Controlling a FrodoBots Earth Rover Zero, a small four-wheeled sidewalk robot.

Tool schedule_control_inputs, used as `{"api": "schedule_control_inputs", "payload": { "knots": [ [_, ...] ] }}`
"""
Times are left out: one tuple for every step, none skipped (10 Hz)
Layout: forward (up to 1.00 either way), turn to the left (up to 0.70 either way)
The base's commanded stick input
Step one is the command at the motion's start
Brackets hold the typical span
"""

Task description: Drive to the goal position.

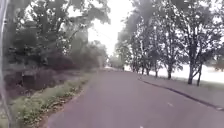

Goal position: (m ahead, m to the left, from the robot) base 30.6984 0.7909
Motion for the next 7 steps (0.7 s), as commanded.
{"api": "schedule_control_inputs", "payload": {
  "knots": [
    [0.7,0.01],
    [0.7,0.01],
    [0.7,0.01],
    [0.7,0.01],
    [0.7,0.01],
    [0.7,0.01],
    [0.7,0.01]
  ]
}}
